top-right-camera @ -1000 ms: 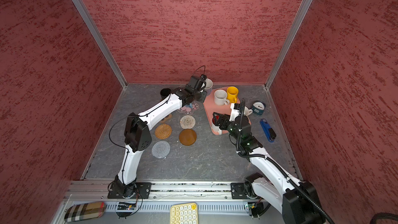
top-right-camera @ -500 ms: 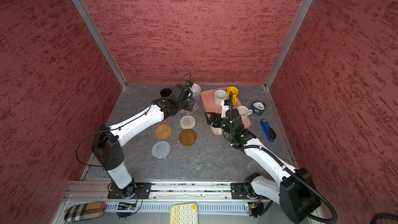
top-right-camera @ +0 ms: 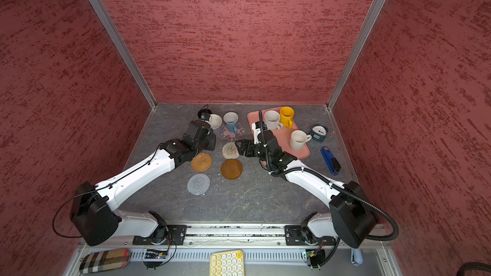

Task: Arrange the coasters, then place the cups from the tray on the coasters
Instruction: 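Carry the lilac mug toward the paw-print coaster while the right gripper moves toward the coasters, then lower the lilac mug onto the paw-print cork coaster with the left gripper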

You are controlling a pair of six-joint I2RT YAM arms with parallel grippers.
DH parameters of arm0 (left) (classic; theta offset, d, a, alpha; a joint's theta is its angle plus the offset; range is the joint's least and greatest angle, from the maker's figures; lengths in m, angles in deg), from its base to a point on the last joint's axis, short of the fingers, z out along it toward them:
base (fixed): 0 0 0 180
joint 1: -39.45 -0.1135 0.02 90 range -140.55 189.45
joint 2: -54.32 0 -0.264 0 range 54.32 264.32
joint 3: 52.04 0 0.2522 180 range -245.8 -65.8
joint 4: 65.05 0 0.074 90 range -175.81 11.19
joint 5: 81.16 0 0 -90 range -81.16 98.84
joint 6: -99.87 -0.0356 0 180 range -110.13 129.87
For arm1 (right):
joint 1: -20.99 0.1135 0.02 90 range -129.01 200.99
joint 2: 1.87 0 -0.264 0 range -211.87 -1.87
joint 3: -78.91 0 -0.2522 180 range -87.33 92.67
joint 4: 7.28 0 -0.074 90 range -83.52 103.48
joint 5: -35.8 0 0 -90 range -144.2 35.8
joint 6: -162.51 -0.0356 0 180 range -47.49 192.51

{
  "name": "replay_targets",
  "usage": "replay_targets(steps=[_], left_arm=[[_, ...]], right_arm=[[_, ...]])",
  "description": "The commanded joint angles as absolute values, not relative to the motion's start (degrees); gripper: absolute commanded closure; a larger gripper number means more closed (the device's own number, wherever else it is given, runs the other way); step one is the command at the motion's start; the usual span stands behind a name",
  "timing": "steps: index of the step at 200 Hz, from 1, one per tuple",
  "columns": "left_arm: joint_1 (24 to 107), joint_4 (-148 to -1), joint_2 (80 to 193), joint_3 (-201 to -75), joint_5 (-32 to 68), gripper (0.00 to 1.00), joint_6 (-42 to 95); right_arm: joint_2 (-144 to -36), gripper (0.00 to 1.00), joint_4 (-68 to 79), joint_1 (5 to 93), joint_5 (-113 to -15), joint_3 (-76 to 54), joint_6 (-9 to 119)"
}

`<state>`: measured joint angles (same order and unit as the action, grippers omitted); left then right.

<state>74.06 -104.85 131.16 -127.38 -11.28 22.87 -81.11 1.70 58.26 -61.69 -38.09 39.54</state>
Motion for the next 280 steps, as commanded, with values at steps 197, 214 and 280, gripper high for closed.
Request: replay_targets(steps=[197,214,280], left_arm=[[62.8,-89.4,130.4,-114.4,-11.2,1.00,31.2],[62.3,-88.7,131.4,-114.7,-10.8,1.00,30.8],[61.3,-84.7,137.2,-116.1,-10.4,1.00,29.3]], right_arm=[[-96.4,0.10,-5.4,60.4,-66.1,-28.1,42.6],[-96.9,0.10,-5.7,60.4,-66.4,-27.9,43.0],[-98.6,0.09,-5.7,60.1,-66.8,-26.7,44.7]])
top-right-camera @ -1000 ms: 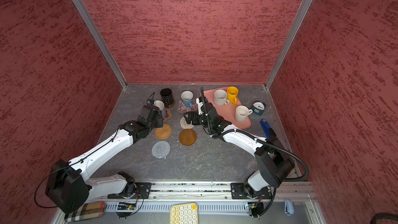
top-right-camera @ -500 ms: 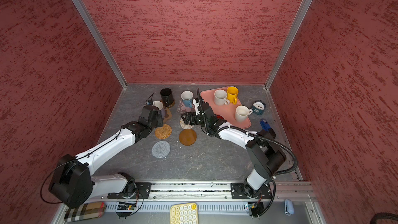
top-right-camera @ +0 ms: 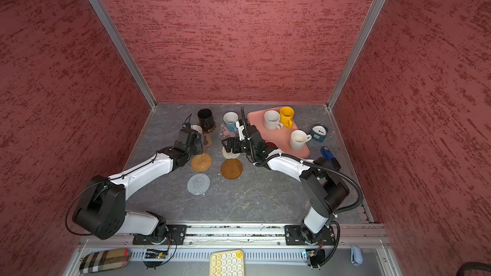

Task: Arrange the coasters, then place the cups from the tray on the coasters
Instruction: 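Lower the lilac mug onto the paw-print cork coaster with the left gripper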

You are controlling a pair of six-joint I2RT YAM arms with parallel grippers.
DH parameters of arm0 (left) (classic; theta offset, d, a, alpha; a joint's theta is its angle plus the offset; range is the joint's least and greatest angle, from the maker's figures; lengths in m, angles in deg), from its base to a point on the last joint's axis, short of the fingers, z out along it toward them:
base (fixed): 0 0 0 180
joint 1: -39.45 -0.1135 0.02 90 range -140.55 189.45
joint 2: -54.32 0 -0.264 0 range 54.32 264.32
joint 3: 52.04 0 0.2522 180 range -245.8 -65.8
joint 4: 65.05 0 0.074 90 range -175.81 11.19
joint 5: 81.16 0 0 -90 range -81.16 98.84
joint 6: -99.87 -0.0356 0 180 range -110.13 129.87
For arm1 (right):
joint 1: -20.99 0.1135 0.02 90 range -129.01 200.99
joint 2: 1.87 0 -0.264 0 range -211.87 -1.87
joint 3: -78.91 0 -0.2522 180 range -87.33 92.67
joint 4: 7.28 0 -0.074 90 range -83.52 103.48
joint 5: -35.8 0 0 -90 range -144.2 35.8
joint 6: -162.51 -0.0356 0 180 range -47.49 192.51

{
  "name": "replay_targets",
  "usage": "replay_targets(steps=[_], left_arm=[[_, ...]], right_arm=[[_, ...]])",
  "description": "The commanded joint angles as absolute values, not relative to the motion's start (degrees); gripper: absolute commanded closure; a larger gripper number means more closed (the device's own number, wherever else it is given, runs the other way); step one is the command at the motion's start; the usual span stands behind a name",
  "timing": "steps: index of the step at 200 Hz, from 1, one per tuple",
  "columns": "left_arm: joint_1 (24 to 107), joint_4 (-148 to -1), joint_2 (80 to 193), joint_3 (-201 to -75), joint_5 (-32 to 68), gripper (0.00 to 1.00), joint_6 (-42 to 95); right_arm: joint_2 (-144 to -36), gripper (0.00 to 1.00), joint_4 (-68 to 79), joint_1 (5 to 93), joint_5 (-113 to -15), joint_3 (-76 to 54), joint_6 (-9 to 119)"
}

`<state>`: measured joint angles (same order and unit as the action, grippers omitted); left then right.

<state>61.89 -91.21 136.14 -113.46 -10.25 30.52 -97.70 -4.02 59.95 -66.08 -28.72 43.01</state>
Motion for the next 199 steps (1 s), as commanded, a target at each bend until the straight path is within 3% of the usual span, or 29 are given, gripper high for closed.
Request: replay_targets(steps=[1,199], left_arm=[[61.3,-84.7,137.2,-116.1,-10.4,1.00,29.3],[60.2,-82.0,145.9,-119.2,-8.2,1.00,28.7]], right_arm=[[-98.7,0.09,-5.7,60.1,-66.8,-26.7,44.7],[-101.4,0.08,-8.3,57.6,-69.8,-27.5,44.3]])
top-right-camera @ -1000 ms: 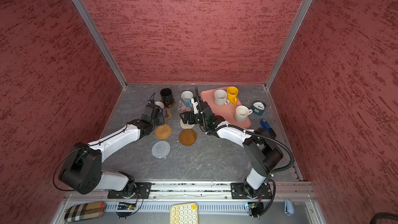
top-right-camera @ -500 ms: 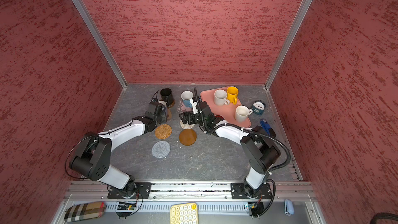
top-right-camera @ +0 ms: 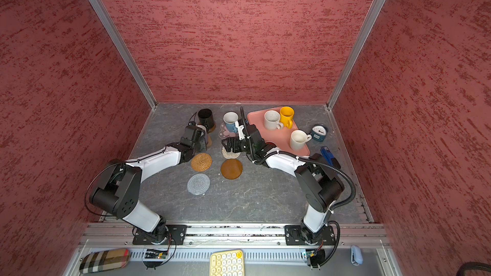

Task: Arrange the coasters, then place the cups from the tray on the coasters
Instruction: 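Lower the lilac mug onto the paw-print cork coaster with the left gripper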

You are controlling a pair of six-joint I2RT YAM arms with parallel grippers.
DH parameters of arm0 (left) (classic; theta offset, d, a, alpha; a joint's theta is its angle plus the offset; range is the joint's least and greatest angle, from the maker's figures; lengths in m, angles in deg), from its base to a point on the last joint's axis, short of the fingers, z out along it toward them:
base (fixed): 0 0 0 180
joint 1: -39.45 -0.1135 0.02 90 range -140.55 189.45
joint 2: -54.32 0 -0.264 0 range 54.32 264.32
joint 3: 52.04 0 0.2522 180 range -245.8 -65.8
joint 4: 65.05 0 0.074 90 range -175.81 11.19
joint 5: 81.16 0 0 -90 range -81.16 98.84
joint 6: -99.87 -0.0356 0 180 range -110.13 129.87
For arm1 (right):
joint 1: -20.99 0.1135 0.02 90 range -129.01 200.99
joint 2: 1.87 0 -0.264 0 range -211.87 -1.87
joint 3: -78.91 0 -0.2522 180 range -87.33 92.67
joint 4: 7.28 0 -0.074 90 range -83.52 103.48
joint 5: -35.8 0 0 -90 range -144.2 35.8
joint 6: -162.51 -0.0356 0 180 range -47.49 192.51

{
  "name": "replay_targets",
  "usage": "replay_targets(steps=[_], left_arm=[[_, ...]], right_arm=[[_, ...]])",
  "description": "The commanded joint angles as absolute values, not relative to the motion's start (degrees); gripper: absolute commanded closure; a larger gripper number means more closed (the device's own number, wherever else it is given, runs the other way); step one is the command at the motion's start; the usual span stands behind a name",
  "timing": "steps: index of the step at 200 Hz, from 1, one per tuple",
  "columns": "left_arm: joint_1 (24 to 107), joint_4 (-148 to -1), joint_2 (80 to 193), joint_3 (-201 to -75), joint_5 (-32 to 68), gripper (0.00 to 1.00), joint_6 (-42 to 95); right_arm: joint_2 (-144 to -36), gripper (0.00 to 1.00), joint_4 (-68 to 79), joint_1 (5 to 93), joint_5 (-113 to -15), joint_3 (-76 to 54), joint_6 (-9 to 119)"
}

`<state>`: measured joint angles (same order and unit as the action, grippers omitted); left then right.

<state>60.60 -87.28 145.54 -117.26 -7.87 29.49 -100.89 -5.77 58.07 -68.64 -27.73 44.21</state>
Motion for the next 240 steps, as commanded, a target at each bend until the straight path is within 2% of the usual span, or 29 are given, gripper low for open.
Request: replay_targets(steps=[1,43,178,240], left_arm=[[60.2,-82.0,145.9,-119.2,-8.2,1.00,28.7],[60.4,-82.4,145.7,-118.7,-8.7,1.00,29.0],[60.9,-82.7,143.4,-115.6,-8.2,0.57,30.3],[61.7,-84.8,137.9,-114.6,-9.3,0.36,29.7]], right_arm=[[-101.5,0.08,-8.3,57.6,-69.8,-27.5,44.3],[-101.1,0.08,-8.5,57.5,-69.9,-28.0,44.1],[-98.6,0.08,-7.4,57.5,-69.7,-29.1,43.9],[-95.4,0.08,-4.8,57.5,-68.0,-28.9,45.0]])
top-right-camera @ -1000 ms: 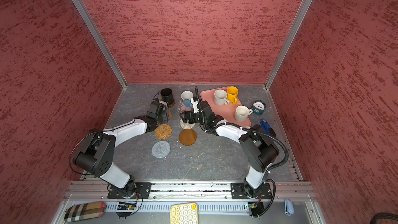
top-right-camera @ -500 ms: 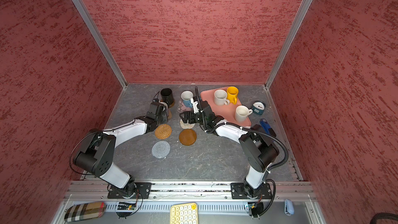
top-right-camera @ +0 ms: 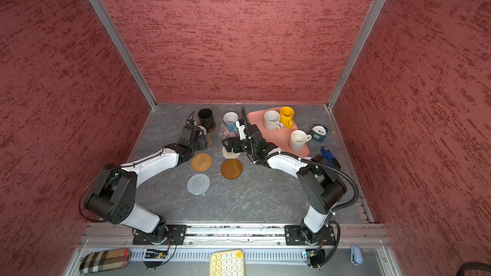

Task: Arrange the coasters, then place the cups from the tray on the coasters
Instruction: 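Lower the lilac mug onto the paw-print cork coaster with the left gripper, then open the left gripper and draw it back while the right returns to the tray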

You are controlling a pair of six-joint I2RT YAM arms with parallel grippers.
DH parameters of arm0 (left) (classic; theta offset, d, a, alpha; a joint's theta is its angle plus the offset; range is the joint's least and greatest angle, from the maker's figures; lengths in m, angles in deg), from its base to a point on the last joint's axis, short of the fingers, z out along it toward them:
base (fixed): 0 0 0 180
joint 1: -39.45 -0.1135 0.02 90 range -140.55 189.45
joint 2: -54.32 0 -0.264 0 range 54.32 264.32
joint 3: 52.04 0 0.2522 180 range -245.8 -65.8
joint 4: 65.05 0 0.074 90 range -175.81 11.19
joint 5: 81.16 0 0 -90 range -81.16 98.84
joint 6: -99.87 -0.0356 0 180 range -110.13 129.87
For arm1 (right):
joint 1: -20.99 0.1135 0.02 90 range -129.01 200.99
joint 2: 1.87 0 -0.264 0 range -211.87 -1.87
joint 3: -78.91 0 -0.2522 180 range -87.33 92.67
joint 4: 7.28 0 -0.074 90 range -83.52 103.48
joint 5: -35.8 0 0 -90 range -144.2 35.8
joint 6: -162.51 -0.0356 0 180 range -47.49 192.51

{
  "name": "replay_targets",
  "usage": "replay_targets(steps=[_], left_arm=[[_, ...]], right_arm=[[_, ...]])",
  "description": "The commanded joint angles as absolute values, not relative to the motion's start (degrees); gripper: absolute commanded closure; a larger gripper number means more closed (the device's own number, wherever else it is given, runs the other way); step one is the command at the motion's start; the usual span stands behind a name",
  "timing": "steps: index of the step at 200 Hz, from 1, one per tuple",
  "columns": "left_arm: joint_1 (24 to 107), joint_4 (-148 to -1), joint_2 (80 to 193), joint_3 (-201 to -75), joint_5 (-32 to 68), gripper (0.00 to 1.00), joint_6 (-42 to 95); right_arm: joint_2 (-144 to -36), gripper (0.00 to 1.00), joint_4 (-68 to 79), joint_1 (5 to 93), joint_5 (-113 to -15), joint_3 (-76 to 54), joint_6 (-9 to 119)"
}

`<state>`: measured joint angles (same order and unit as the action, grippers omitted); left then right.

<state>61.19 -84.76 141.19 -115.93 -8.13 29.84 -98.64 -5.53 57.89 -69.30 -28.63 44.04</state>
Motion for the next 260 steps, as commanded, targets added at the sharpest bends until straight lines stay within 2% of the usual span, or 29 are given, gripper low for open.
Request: replay_targets(steps=[1,31,37,46,74,86,128,171,260], left_arm=[[61.7,-84.8,137.8,-114.6,-9.3,0.35,29.7],[62.0,-86.3,133.4,-113.2,-9.6,0.26,29.6],[62.0,-86.9,132.4,-113.1,-9.3,0.20,29.6],[62.2,-87.9,131.1,-113.0,-9.2,0.15,29.6],[63.4,-90.3,126.6,-112.5,-8.7,0.09,29.9],[64.3,-91.1,125.0,-112.1,-7.8,0.00,30.4],[70.7,-93.7,123.2,-112.0,-9.7,0.00,30.7],[72.8,-92.3,122.3,-111.5,-7.2,0.00,30.9],[73.7,-84.8,132.1,-116.8,-1.2,0.00,28.7]], right_arm=[[-95.3,0.08,-4.8,57.5,-68.0,-28.8,45.0],[-92.7,0.07,-2.7,57.5,-66.9,-29.0,45.5],[-92.1,0.08,-2.1,57.5,-66.6,-29.1,45.7],[-91.2,0.07,-1.4,57.6,-66.2,-29.2,45.9],[-87.4,0.08,0.9,57.5,-61.6,-30.5,47.5],[-85.6,0.08,2.0,57.5,-59.2,-31.1,48.6],[-79.2,0.07,5.7,56.8,-53.8,-32.1,50.8],[-74.8,0.07,7.0,53.7,-52.1,-34.5,50.9],[-77.2,0.06,3.4,38.0,-61.2,-36.8,46.8]])
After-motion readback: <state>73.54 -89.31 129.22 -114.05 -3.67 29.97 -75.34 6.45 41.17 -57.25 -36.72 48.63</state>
